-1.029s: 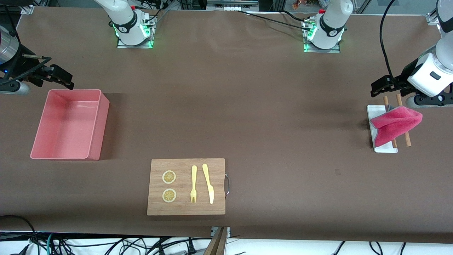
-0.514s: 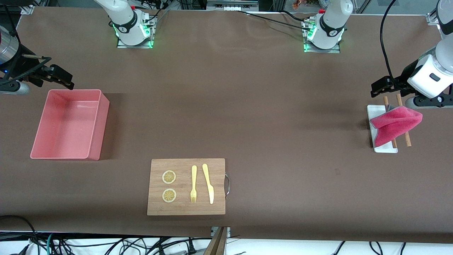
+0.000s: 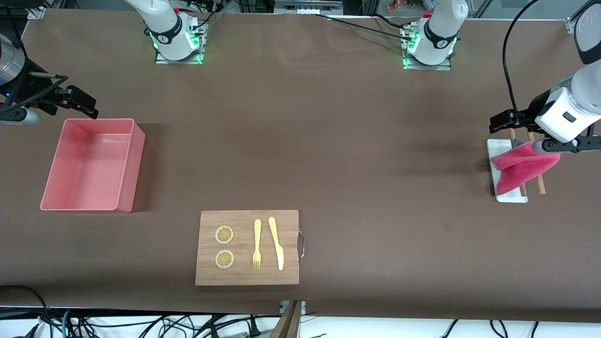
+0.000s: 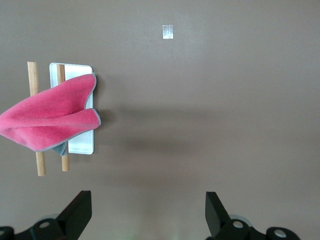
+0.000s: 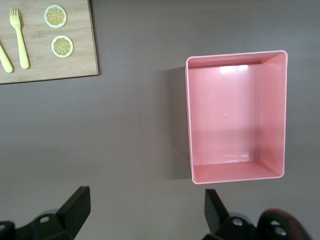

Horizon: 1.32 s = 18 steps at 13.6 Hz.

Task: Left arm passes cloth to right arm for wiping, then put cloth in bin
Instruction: 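Lower the left gripper toward the pink cloth on the white tray, then close the left gripper on the pink cloth's edge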

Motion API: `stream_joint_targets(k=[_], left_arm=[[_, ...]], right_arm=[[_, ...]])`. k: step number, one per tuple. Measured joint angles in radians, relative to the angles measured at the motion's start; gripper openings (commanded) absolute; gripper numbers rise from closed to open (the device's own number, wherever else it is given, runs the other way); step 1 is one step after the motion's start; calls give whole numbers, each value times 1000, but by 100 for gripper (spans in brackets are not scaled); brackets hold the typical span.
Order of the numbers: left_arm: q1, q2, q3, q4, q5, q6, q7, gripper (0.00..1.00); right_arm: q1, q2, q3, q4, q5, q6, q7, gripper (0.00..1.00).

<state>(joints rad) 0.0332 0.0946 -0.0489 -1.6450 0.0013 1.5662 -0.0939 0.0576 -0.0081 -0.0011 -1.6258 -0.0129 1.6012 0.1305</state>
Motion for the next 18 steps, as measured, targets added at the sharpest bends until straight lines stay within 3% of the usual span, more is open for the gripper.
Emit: stream_joint_targets(k=[4,10,14,18], left_arm=[[94,65,3,68,0,21,51,100],[418,189,10,82,-52,200,639,100],[582,299,10,82,-180,237,959,100],[745,452,10,81,-377,279,1412,100]], right_arm=[[1,0,0,0,0,0,0,100],[1,0,1,0,0,0,0,100],[1,0,1,0,0,0,0,100],[1,0,1,0,0,0,0,100]])
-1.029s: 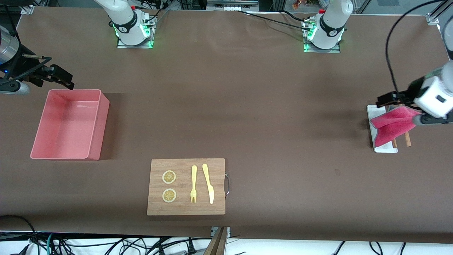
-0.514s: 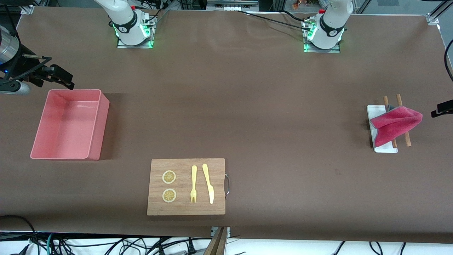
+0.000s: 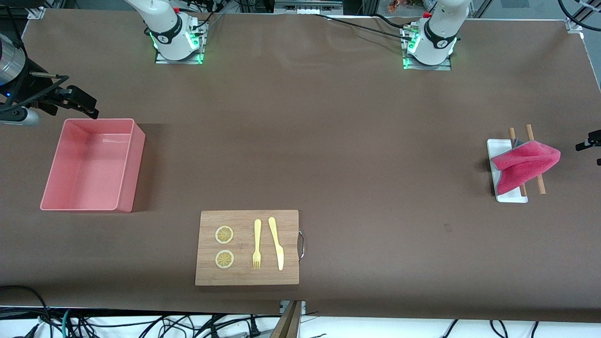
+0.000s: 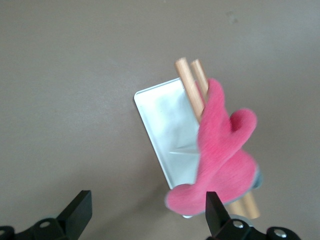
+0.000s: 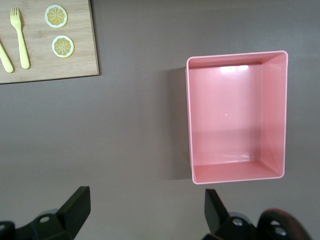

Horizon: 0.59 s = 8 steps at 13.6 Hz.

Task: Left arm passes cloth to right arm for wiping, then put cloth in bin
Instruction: 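Close the left gripper on the pink cloth's edge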

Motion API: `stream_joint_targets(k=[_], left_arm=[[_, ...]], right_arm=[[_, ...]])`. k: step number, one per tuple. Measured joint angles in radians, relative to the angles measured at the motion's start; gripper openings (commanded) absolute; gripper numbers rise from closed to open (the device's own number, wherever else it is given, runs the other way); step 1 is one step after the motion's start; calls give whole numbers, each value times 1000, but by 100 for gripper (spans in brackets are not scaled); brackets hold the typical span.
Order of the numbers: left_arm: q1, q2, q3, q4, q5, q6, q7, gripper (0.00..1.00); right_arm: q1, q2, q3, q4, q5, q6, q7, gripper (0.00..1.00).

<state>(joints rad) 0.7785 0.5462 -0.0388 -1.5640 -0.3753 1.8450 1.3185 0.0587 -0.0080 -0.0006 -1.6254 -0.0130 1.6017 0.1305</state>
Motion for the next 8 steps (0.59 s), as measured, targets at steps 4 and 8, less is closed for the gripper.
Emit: stream_joint_targets(k=[4,8], left_arm=[[57,136,-4,-1,-100,1,432,100],[55,163,-17,0,-101,-138,546,100]], right_arm=[[0,0,0,0,0,0,0,100],[0,0,-1,0,0,0,0,100]])
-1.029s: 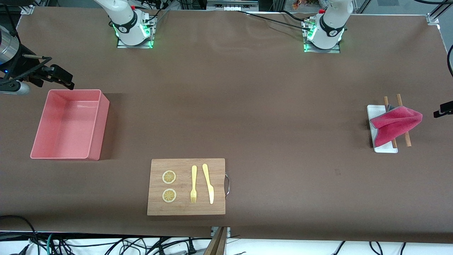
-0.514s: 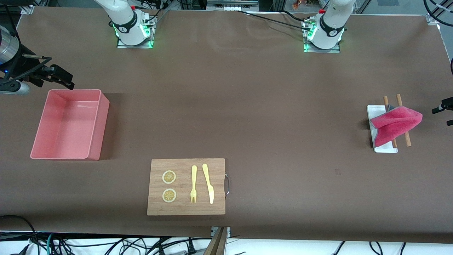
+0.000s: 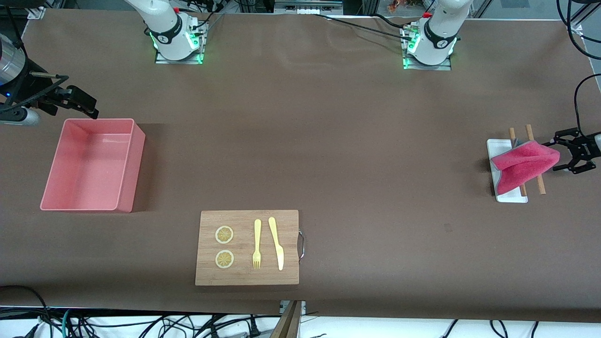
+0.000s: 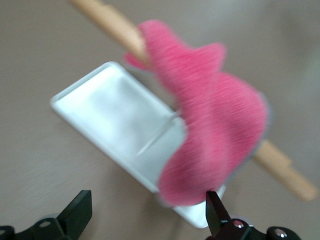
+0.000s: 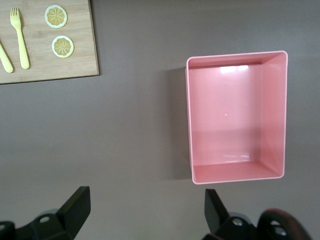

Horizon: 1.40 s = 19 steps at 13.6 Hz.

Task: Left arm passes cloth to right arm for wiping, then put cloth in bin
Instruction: 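Close the left gripper on the pink cloth's edge, then lift the pink cloth off the white tray with the left gripper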

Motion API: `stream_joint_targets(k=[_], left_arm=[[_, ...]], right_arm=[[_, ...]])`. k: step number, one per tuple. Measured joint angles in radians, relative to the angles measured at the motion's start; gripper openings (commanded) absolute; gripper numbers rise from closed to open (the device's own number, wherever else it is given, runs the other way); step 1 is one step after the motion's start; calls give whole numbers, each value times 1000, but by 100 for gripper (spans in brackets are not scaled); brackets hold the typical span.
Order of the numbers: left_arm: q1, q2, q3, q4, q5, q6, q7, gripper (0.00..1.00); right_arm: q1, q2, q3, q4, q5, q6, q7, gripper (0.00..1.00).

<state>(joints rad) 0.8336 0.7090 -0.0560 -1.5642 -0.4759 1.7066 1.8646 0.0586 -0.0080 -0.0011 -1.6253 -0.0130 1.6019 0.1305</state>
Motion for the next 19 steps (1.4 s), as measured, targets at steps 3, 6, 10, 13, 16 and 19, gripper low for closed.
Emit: stream_joint_targets(k=[3,6,10,13,16,19], left_arm=[[16,-8,1,1,0,-95,12,83],[26,-8,0,3,0,-106,20,0],[5,-8,0,6,8,-105,2,0],[-3,-9,-1,28,54,-108,-64,0],[-34,-48,-11,56,123,-150,-199,0],[-107,-138,-15,112,166,-282,-399,0]], right_arm=[[1,0,1,0,0,3,0,100],[22,0,2,0,0,13,0,100],[26,0,2,0,0,14,0,100],[26,0,1,0,0,15,0,100],[25,0,1,0,0,15,0,100],[25,0,1,0,0,15,0,100]])
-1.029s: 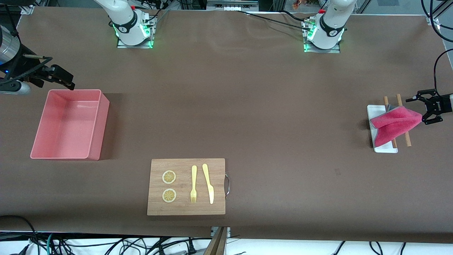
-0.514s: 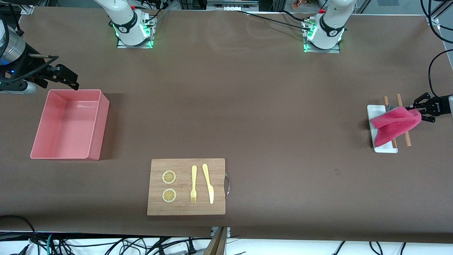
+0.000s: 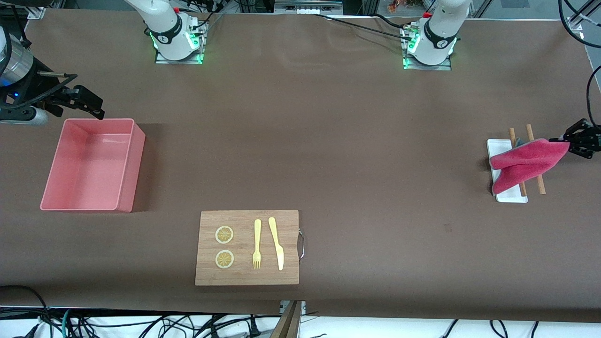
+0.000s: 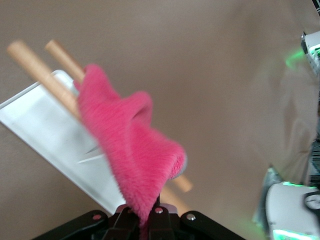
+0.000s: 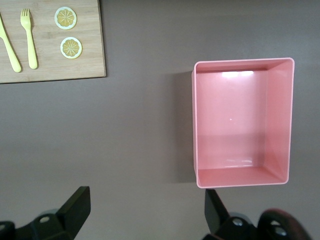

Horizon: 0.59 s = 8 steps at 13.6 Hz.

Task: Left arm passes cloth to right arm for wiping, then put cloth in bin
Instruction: 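Lift the pink cloth off the white tray with the left gripper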

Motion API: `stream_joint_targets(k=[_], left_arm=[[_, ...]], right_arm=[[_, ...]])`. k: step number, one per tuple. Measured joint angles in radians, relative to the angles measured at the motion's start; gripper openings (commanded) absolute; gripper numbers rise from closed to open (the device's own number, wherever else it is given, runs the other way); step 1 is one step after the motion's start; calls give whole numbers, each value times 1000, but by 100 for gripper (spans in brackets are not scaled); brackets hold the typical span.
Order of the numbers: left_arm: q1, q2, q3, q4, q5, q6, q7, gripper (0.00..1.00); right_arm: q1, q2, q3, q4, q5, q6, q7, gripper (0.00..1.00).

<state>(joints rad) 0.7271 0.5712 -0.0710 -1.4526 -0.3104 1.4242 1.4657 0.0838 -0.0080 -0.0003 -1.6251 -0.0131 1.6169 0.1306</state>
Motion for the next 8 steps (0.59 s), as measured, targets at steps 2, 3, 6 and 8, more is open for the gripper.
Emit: stream_joint_targets(k=[2,3,6,8], left_arm=[[-52,-57,-1,35,1,-94,-149,0],[-83,-86,-3,44,1,-128,-230,0],[-163,-160,-55,49,1,-171,-481,0],[-182,-185,-149,49,1,-177,-667,0]], right_arm=[[0,0,0,0,0,0,0,100],[0,0,0,0,0,0,0,100],[0,0,0,0,0,0,0,100],[0,3,0,0,0,1,0,100]])
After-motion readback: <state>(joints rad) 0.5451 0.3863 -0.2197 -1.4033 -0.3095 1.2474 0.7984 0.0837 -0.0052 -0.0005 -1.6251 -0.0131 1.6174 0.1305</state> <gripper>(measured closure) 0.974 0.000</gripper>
